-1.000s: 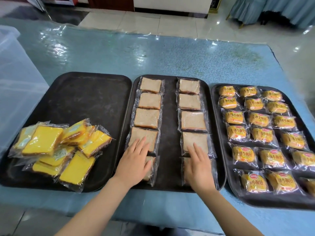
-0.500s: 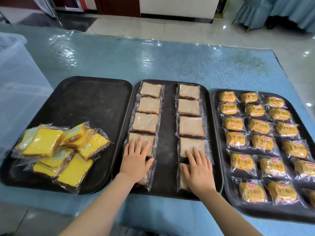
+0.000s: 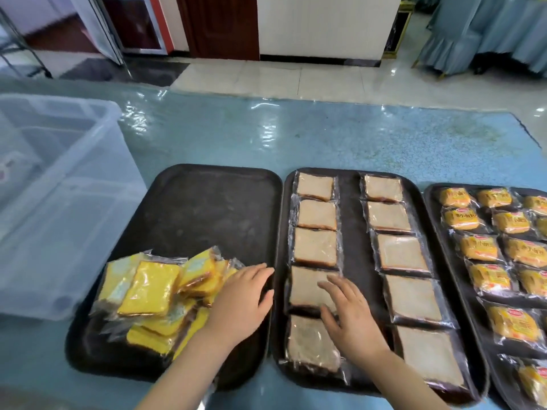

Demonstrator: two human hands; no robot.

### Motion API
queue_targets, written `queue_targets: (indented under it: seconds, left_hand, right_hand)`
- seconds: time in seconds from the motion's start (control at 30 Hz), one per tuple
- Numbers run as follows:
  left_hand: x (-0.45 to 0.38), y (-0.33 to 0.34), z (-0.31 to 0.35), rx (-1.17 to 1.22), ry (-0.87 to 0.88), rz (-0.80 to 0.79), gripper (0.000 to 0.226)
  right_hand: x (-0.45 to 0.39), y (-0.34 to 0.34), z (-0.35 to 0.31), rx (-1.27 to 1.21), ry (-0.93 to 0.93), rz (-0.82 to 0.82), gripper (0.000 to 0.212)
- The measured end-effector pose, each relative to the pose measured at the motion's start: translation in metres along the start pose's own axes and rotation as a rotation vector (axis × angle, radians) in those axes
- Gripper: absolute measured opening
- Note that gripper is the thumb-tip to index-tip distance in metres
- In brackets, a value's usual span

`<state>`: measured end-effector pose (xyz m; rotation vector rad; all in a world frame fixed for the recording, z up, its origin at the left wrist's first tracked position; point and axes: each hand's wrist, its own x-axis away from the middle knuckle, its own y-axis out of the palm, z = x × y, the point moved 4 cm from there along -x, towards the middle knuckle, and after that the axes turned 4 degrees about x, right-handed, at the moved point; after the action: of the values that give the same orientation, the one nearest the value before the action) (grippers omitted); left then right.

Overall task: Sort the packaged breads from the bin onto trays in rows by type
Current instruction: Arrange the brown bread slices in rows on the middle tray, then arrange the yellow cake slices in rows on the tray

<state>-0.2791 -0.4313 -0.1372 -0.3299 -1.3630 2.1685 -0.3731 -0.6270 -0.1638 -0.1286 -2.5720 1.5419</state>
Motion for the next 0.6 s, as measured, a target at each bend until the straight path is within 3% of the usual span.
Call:
queue_targets:
  seconds: [0.17, 0.37, 0.5, 0.6]
  left_hand:
    - [0.010, -0.074, -0.078, -0.025, 0.052, 0.117, 0.037]
    - [0.024, -0.110, -0.184, 0.024, -0.071, 0.044, 0.038]
    - [0.026, -0.117, -0.218, 0.122, -0.095, -0.026, 0.039]
    - [0.022, -0.120, -0.227, 0.119, -0.094, -0.059, 0.039]
  right_hand:
    - [-0.031, 0.024, -0.096, -0.177, -0.040, 0.027, 0.035]
    - [-0.056, 0.062, -0.191, -0.357, 0.014, -0.115, 0.025]
    - [-0.067, 0.084, -0.226, -0.387, 0.086, -0.189, 0.008]
    - [-0.071, 0.091, -0.241, -0.362, 0.127, -0.250, 0.016]
